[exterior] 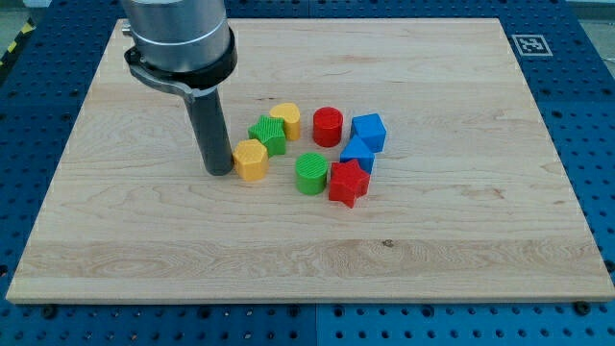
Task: Point your arm to the yellow heart
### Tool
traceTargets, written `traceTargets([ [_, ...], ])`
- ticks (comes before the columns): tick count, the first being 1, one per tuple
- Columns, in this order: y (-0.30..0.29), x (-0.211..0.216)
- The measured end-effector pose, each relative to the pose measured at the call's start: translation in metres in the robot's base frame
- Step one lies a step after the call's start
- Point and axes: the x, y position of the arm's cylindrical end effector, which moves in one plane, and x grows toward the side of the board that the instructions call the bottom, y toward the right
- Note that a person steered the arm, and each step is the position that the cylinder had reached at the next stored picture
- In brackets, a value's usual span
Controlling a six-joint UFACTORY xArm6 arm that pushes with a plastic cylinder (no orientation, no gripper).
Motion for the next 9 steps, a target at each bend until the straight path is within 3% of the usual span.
traceTargets([
  [2, 0.000, 0.014],
  [4, 0.002, 0.056],
  [6, 0.087, 0.102],
  [9, 0.091, 0.102],
])
